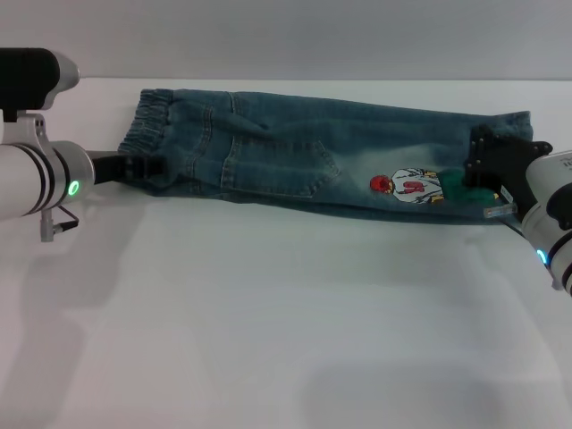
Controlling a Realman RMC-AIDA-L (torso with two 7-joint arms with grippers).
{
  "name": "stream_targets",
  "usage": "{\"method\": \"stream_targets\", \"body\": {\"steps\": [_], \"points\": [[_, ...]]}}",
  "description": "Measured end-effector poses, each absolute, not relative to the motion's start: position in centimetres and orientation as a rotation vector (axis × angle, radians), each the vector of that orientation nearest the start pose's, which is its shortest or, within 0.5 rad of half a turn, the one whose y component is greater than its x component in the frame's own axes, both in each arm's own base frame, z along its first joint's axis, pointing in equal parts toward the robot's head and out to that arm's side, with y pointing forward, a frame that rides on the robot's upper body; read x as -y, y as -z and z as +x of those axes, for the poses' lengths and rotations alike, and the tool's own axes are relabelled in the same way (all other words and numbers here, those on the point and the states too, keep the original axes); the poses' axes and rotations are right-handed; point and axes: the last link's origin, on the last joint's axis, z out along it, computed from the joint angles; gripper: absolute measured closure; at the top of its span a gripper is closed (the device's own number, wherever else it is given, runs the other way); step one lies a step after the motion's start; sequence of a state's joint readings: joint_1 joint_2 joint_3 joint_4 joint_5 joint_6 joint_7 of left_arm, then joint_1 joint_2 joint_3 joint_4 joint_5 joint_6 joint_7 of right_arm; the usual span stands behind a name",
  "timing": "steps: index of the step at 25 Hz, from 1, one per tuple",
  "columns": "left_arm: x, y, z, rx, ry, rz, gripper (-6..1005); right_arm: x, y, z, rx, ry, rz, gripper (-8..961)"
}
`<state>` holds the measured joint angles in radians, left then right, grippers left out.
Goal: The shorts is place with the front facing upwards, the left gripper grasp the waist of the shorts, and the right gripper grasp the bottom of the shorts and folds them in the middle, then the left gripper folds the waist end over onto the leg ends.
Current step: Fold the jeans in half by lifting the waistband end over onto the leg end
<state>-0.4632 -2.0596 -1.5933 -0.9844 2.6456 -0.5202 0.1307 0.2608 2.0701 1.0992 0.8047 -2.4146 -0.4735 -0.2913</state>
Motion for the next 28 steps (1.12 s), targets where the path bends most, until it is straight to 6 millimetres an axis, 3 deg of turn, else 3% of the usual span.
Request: {"method": "stream_targets", "body": {"steps": [4, 17, 28], "points": [[-40.7, 1.7, -26.7, 1.121, 0.108, -1.896, 304, -35.1, 5.4, 27.6, -0.646, -0.457, -1.778, 953], [-40.6, 1.5, -25.8, 1.102, 0.147, -1.901, 574, -35.2, 5.3, 27.6, -0.645, -0.456, -1.777, 954], [-39.4, -0.7, -20.7, 1.029, 0.290, -1.944, 663, -36.2, 6.1, 27.5, -0.661, -0.445, -1.801, 954]]}}
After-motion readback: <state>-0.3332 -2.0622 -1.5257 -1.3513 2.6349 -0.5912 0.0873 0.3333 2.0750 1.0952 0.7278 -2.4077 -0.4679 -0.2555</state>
